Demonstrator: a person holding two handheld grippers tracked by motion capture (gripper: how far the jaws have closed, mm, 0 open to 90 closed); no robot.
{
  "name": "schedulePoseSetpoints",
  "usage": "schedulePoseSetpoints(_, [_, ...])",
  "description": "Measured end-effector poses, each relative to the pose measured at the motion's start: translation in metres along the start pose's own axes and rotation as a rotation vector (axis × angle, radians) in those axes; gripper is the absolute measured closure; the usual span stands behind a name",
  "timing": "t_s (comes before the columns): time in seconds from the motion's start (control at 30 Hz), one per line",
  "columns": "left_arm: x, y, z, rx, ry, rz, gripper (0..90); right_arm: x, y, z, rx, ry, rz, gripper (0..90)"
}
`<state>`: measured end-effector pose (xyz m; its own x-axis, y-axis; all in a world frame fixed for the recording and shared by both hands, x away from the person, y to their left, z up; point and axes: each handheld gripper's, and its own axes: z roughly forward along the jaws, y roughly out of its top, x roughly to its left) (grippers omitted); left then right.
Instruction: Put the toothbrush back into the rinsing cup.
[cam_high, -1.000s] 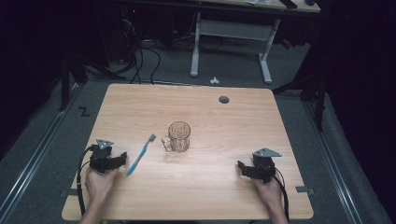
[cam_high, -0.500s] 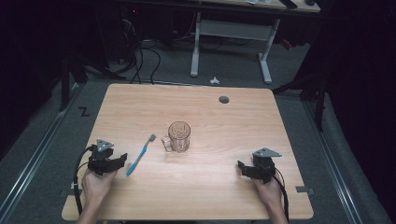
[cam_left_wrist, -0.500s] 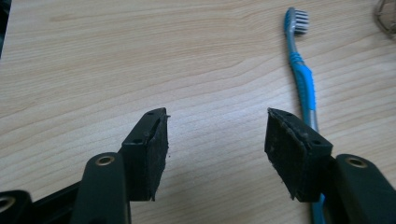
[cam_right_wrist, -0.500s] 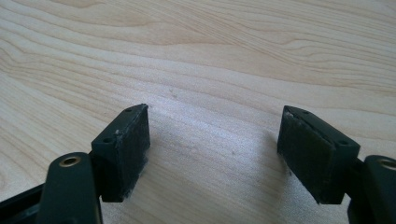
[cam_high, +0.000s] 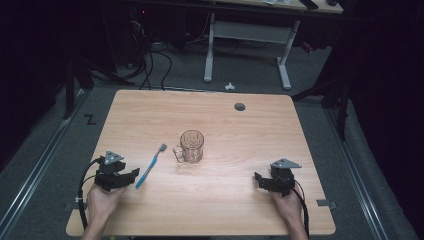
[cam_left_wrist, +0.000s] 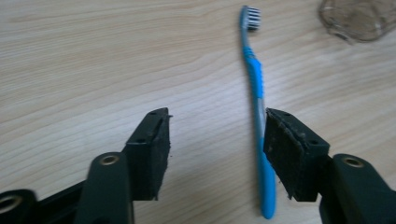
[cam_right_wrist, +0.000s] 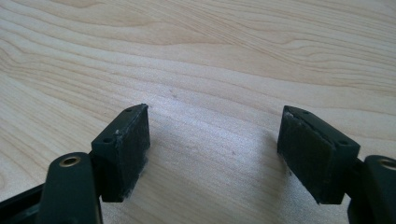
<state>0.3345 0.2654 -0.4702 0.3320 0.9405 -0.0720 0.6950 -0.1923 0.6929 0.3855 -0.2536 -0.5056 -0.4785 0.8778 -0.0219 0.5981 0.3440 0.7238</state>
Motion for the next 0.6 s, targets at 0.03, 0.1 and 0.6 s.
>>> schedulePoseSetpoints(0.03, [-0.002, 0.001, 0.000, 0.008, -0.006, 0.008, 43.0, 0.000, 0.000, 0.000, 0.001, 0.000, -0.001, 25.5])
schedulePoseSetpoints(0.1, [-0.006, 0.003, 0.001, 0.019, -0.013, 0.025, 43.4, 0.000, 0.000, 0.000, 0.001, 0.000, -0.001, 25.5])
schedulePoseSetpoints(0.6, [-0.024, 0.016, 0.006, 0.073, -0.028, 0.079, 44.0, 0.000, 0.000, 0.000, 0.001, 0.000, 0.001, 25.5])
